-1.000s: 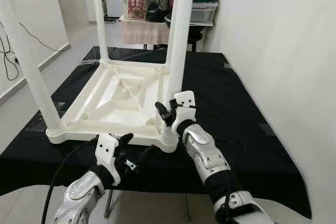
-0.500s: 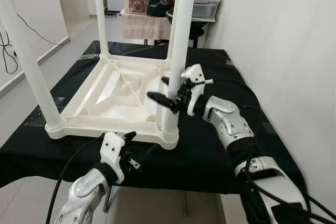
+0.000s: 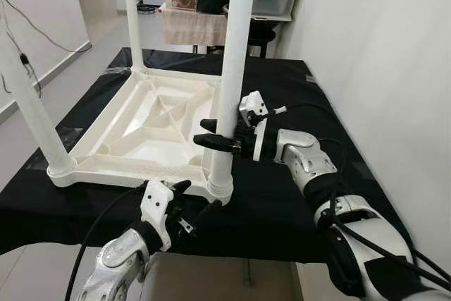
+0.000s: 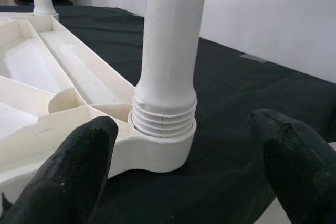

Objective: Building children table

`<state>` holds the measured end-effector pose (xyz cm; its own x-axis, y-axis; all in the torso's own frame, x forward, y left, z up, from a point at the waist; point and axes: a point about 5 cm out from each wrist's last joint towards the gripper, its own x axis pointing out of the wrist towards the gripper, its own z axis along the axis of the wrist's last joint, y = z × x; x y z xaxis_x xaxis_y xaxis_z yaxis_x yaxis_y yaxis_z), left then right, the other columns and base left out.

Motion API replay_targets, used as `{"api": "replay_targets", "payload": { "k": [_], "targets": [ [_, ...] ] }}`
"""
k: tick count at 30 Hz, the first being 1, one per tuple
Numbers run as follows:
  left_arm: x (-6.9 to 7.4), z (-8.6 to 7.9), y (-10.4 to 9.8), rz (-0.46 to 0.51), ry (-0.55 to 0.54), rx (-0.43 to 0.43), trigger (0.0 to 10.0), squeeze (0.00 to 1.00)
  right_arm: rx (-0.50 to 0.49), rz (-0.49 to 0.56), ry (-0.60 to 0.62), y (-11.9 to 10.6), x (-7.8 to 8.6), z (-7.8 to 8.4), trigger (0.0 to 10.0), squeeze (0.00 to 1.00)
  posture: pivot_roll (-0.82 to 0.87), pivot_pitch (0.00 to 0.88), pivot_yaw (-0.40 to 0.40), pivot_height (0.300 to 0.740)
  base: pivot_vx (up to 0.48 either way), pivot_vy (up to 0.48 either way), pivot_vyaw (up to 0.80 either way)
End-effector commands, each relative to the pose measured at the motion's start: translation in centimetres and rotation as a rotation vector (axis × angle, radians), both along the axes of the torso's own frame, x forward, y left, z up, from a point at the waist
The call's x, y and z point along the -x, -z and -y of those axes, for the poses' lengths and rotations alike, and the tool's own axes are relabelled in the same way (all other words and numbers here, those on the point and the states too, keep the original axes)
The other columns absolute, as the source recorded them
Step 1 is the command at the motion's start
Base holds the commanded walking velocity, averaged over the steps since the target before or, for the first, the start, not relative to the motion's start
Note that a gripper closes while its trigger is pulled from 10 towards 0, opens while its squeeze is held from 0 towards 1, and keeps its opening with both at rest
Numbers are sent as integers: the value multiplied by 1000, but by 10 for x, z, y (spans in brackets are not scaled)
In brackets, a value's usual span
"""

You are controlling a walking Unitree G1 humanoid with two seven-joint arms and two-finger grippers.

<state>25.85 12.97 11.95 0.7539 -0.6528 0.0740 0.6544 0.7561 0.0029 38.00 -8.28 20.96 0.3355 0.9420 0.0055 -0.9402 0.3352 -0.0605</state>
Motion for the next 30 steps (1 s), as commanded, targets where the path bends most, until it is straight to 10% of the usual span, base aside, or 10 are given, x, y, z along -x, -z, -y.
{"api": "replay_targets", "payload": {
  "k": [1, 4, 8, 19, 20, 22, 23, 26, 27, 30],
  "targets": [
    [3, 3, 1, -14, 23, 2, 10000, 0, 14, 4, 28, 4, -1, -1, 0, 0, 82, 0, -99, 740, 0, 0, 0],
    [5, 11, 0, -18, 56, 13, 10000, 0, -16, 26, 187, 8, -5, 3, 0, 0, 51, 0, -76, 740, 0, 0, 0],
    [11, 19, -2, -26, 92, 40, 10000, 0, -92, -68, 764, 45, 5, -11, 0, 0, 21, 0, -54, 740, 0, 0, 0],
    [20, 42, -7, -28, 146, 89, 10000, 0, -62, -110, 782, 69, 27, -38, 0, 0, 14, 0, -54, 740, 0, 0, 0],
    [20, 41, -5, -32, 138, 76, 10000, 0, -56, -101, 795, 65, 22, -37, 6706, 0, 16, 0, -49, 740, 0, 0, 0],
    [20, 41, -5, -32, 138, 76, 10000, 0, -56, -101, 795, 65, 22, -37, 6706, 0, 16, 0, -49, 740, 0, 0, 0],
    [20, 39, -4, -35, 132, 67, 10000, 0, -69, -102, 797, 60, 21, -37, 10000, 0, 25, 0, -51, 740, 0, 0, 0],
    [20, 38, -4, -36, 129, 62, 10000, 0, -79, -102, 798, 56, 21, -37, 10000, 0, 35, 0, -49, 740, 0, 0, 0],
    [20, 37, -5, -36, 129, 57, 10000, 0, -98, -86, 728, 47, 21, -39, 10000, 1000, 49, 0, -59, 740, 0, 0, 0],
    [21, 39, -5, -35, 126, 56, 10000, 0, -127, -39, 499, 25, 16, -37, 10000, 1000, 65, 0, -78, 740, 0, 0, 0]
  ]
}}
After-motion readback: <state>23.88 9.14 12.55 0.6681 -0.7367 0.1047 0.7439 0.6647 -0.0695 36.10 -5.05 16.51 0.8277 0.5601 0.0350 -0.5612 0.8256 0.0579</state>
